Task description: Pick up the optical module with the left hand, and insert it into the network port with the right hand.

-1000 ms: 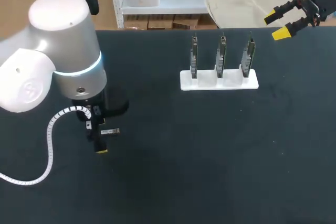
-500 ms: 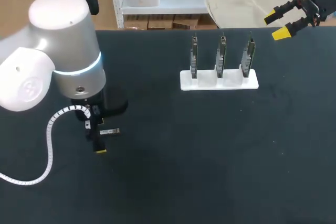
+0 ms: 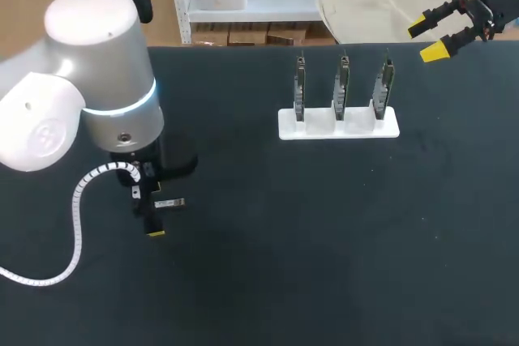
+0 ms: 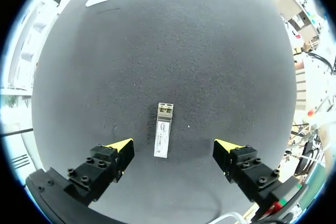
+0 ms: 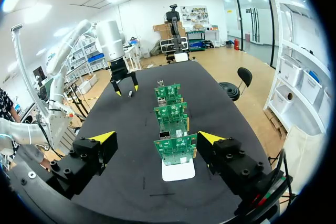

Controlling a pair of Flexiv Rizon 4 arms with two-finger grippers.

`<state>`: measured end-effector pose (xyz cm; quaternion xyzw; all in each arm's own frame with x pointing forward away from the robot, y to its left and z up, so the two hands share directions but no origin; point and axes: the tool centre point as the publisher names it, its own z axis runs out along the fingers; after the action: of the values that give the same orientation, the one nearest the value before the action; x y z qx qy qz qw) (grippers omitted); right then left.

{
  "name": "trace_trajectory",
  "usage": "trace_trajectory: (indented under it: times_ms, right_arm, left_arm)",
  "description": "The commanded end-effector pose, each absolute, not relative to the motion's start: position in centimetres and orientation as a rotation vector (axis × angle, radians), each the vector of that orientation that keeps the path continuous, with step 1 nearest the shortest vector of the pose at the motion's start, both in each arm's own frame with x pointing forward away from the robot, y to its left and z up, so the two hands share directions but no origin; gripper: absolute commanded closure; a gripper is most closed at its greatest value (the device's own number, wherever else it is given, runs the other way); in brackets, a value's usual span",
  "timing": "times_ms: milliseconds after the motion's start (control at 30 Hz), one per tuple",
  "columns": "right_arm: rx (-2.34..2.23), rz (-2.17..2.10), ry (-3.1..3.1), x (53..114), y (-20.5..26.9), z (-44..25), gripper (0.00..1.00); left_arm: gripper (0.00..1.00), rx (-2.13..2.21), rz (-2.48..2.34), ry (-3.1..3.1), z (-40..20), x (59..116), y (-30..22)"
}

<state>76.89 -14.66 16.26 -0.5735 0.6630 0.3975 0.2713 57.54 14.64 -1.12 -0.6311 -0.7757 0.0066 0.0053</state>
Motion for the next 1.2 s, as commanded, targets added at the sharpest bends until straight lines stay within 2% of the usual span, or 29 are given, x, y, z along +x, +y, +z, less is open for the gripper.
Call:
trace_trajectory:
  times_ms: [33,200,233,267,300,333,1200]
  right_arm:
    - [-1.542,1.065,1.786,76.7,-14.6,16.3,0.0]
    - [-1.542,1.065,1.786,76.7,-14.6,16.3,0.0]
    - [-1.542,1.065,1.786,76.7,-14.6,16.3,0.0]
    - [-1.542,1.065,1.786,76.7,-14.6,16.3,0.0]
    - [-1.542,1.065,1.786,76.7,-14.6,16.3,0.0]
    - [-1.542,1.065,1.786,76.7,-14.6,16.3,0.0]
    - [-1.542,1.065,1.786,76.7,-14.6,16.3,0.0]
  left_arm:
    - [0.0,-1.975,0.027,-2.424,-1.2,57.8,14.6]
    - [0.0,-1.981,0.038,-2.428,-1.2,57.8,14.6]
    - [0.15,-1.982,0.038,-2.428,-1.2,57.8,14.6]
    - [0.56,-1.982,0.038,-2.427,-1.2,57.8,14.6]
    - [0.71,-1.983,0.039,-2.427,-1.2,57.8,14.6]
    - [1.0,-1.985,0.039,-2.427,-1.2,57.8,14.6]
    - [1.0,-1.972,0.077,-2.526,0.2,58.5,14.2]
